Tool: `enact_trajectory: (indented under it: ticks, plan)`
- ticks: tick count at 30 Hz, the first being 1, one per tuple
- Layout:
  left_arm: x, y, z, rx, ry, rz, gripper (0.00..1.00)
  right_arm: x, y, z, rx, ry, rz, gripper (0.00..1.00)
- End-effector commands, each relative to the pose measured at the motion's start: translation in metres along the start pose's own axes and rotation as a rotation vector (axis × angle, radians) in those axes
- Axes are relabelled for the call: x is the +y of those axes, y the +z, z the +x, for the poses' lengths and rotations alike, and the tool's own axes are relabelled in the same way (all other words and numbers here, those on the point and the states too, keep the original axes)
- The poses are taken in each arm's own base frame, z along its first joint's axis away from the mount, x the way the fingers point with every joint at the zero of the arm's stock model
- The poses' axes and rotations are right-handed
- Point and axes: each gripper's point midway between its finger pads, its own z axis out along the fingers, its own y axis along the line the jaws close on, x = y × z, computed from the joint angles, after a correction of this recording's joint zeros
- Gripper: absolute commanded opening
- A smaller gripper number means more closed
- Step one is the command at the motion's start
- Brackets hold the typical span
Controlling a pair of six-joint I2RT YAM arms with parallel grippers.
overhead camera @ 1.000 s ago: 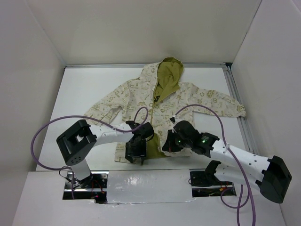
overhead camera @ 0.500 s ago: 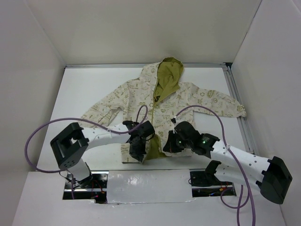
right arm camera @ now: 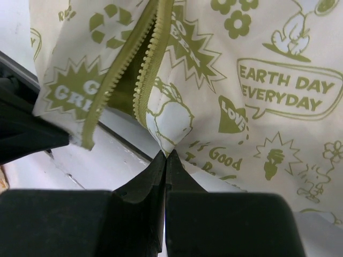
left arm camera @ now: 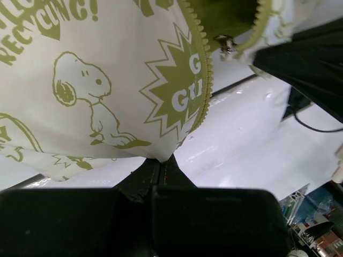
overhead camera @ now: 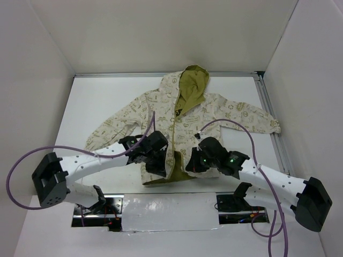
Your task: Zip up the jacket
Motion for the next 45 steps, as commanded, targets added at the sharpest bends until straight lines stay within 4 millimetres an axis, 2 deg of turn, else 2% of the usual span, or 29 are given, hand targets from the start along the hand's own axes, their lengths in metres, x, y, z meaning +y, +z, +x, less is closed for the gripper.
enact_trajectory:
  ticks: [1,5,6,7,9,13,18,20,21,24,34,45]
  plan:
    - [-0.010,-0.025,-0.012,-0.086,0.007,0.083,0.00,0.019,-0.004,-0.028,-0.115,-0.021,-0.096,0.00]
    - [-0.025,-0.054,-0.040,-0.263,-0.088,0.160,0.00,0.047,-0.014,-0.048,-0.201,-0.006,-0.259,0.00]
    - [-0.027,-0.058,-0.045,-0.289,-0.126,0.172,0.00,0.062,-0.021,-0.058,-0.244,0.002,-0.329,0.00]
    - [-0.035,-0.065,-0.053,-0.323,-0.139,0.202,0.00,0.068,-0.026,-0.066,-0.271,0.002,-0.371,0.00]
    - [-0.038,-0.077,-0.070,-0.420,-0.169,0.214,0.00,0.085,-0.040,-0.075,-0.300,-0.013,-0.464,0.00]
    - [-0.042,-0.103,-0.093,-0.572,-0.173,0.250,0.00,0.096,-0.061,-0.083,-0.337,-0.054,-0.550,0.00]
    - [-0.040,-0.116,-0.096,-0.639,-0.181,0.286,0.00,0.108,-0.082,-0.081,-0.373,-0.149,-0.657,0.00]
    - [-0.049,-0.130,-0.099,-0.681,-0.156,0.361,0.00,0.108,-0.083,-0.079,-0.373,-0.160,-0.662,0.00]
    - [-0.049,-0.127,-0.096,-0.681,-0.141,0.372,0.00,0.109,-0.084,-0.079,-0.369,-0.163,-0.669,0.00]
    - [-0.059,-0.145,-0.097,-0.741,-0.109,0.479,0.00,0.110,-0.081,-0.079,-0.342,-0.160,-0.681,0.00]
    - [-0.060,-0.145,-0.099,-0.763,-0.085,0.492,0.00,0.115,-0.079,-0.088,-0.350,-0.137,-0.698,0.00]
    - [-0.047,-0.129,-0.105,-0.763,-0.153,0.414,0.00,0.108,-0.080,-0.094,-0.372,-0.107,-0.679,0.00]
